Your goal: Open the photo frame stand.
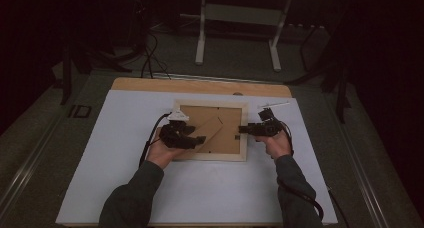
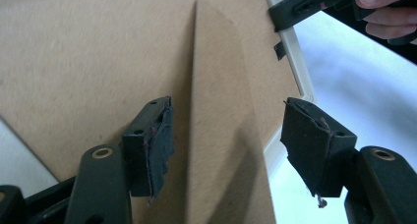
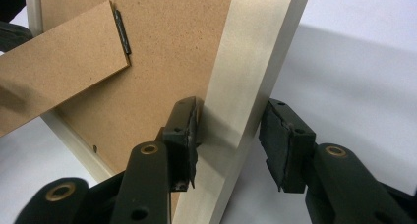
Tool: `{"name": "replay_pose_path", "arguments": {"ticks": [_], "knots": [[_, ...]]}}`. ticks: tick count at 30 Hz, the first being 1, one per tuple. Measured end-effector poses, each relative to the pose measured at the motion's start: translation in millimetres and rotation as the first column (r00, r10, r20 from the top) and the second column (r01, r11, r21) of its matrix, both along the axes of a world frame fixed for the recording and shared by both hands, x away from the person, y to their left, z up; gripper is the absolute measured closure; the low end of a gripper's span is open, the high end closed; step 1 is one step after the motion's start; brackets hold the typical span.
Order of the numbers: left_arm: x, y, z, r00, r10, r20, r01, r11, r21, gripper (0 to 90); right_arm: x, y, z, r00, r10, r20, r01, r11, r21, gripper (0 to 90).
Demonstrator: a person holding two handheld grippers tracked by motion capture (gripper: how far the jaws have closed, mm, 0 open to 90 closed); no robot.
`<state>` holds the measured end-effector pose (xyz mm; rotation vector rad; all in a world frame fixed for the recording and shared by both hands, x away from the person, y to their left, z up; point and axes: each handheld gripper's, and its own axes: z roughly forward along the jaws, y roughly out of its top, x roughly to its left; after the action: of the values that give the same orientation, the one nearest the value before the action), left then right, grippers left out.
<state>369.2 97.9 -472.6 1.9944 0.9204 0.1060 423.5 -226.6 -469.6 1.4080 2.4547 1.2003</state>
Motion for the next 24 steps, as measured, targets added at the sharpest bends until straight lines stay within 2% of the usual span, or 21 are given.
{"name": "replay_pose_path", "arguments": {"ticks": [2,5,9,13,19,21,24], "knots": [[3.8,2.5,-1.8,0.9984,-0.018,-0.054,0.016,0.9995,-0.028,35.7,-0.5,0.0,0.1,1.0000,-0.001,0.002,0.001,1.000,-0.001,58.2],[7.1,3.7,-4.2,0.9948,-0.032,-0.096,0.029,0.9990,-0.036,36.2,-1.5,0.5,0.4,1.0000,-0.004,0.008,0.004,1.000,-0.002,58.2],[6.4,0.0,-5.0,0.9936,-0.049,-0.102,0.050,0.9987,0.005,39.0,-3.5,1.0,1.4,0.9998,-0.004,0.018,0.004,1.000,-0.008,58.3],[5.3,-4.3,-4.7,0.9945,-0.058,-0.087,0.062,0.9970,0.046,40.0,-4.0,1.1,1.5,0.9997,-0.003,0.023,0.003,1.000,-0.009,58.2],[4.2,-7.1,-4.1,0.9953,-0.055,-0.080,0.063,0.9930,0.100,48.8,-5.7,1.3,2.0,0.9995,-0.002,0.032,0.002,1.000,-0.009,58.2],[3.2,-7.2,-2.6,0.9965,-0.054,-0.064,0.062,0.9911,0.118,55.6,-6.2,1.1,1.9,0.9994,-0.003,0.034,0.004,1.000,-0.008,58.3],[2.8,-6.1,-0.2,0.9972,-0.052,-0.053,0.058,0.9925,0.108,57.8,-6.8,1.0,1.8,0.9993,-0.005,0.037,0.005,1.000,-0.007,58.3]]}}
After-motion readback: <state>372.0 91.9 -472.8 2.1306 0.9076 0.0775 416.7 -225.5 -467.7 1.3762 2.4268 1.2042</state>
